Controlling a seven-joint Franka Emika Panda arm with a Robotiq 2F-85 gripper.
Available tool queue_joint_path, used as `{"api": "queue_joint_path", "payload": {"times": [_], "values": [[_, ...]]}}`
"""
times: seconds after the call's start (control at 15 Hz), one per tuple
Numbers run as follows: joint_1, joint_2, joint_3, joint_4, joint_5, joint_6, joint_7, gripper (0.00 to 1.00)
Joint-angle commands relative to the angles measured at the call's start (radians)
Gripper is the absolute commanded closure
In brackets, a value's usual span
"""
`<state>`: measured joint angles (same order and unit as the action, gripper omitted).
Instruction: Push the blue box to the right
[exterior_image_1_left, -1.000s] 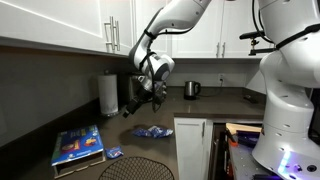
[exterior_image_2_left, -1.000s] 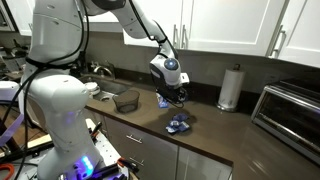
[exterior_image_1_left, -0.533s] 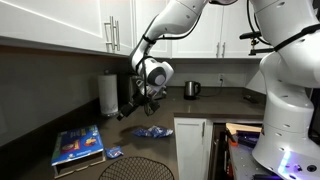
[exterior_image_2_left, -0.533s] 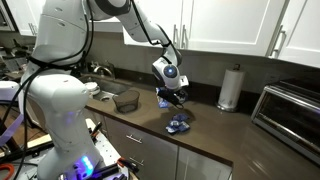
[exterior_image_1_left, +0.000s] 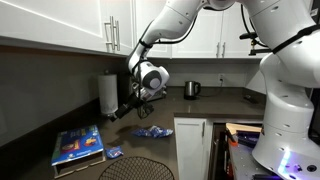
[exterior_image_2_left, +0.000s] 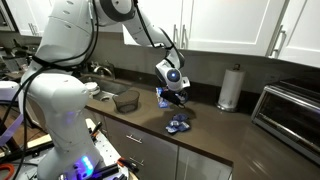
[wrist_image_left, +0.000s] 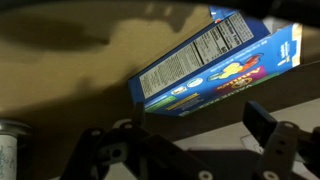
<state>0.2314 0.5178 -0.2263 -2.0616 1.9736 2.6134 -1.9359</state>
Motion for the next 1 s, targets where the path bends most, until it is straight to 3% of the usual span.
{"api": "queue_joint_path", "payload": {"times": [0.0, 0.07, 0.33, 0.93], "values": [[0.0, 0.0, 0.0, 0.0, 0.0, 0.0, 0.0, 0.0], [0.001, 0.0, 0.0, 0.0, 0.0, 0.0, 0.0, 0.0], [0.009, 0.021, -0.01, 0.016, 0.177, -0.015, -0.178, 0.0], [0.034, 0.069, -0.033, 0.027, 0.623, -0.05, -0.734, 0.0]]}}
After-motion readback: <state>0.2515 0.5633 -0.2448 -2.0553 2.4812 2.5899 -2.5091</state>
